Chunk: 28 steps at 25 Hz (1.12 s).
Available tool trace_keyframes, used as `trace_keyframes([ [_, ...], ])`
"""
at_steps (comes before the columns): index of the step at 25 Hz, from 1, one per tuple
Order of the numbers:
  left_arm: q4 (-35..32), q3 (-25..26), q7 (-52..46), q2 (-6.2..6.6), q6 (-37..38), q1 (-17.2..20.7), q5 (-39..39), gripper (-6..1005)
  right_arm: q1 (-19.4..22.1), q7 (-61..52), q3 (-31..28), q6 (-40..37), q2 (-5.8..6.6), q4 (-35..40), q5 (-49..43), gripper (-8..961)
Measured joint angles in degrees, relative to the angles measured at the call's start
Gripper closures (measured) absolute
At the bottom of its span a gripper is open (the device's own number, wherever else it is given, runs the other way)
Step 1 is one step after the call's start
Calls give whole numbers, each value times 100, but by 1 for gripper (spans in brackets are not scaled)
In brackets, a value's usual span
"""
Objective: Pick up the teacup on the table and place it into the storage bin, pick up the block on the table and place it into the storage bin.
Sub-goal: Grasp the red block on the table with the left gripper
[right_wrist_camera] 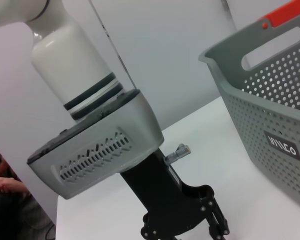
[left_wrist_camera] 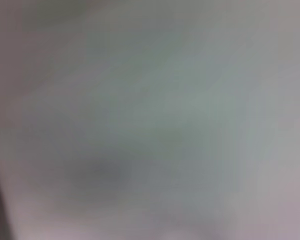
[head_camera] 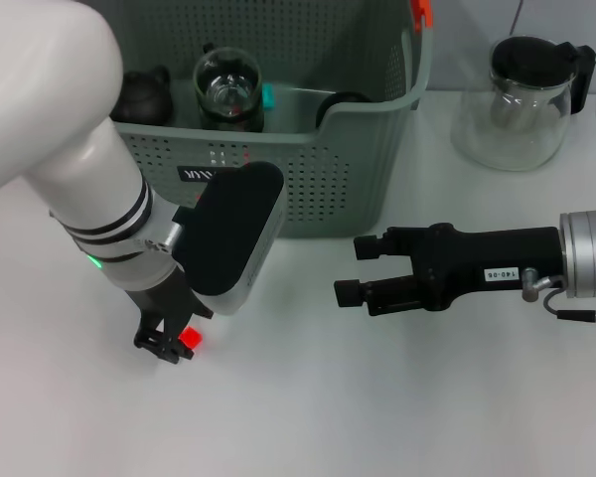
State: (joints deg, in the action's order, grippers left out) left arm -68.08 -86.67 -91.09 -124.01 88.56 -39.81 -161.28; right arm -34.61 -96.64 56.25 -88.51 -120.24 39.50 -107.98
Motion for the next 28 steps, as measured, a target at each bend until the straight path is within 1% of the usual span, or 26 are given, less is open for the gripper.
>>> trace_keyframes([
  [5,309,7,152,-4,-50,-181,-162,514,-17,1,0,34,-4,-74,-1,18],
  [9,496,56,265,-7,-75,-292,-185,518,-34,-2,0,83,-7,-146,-1,17],
  [13,547,68,347,-9,-132,-333,-184,520,-56,-2,0,108,-9,-215,2,17],
  [20,864,68,362,-10,-160,-515,-146,521,-64,8,0,153,-9,-241,6,18],
  [27,1034,63,364,-16,-224,-617,-124,522,-58,34,0,285,-9,-245,6,17],
  [28,1052,63,364,-17,-234,-635,-115,535,-60,35,4,287,-7,-250,6,17],
])
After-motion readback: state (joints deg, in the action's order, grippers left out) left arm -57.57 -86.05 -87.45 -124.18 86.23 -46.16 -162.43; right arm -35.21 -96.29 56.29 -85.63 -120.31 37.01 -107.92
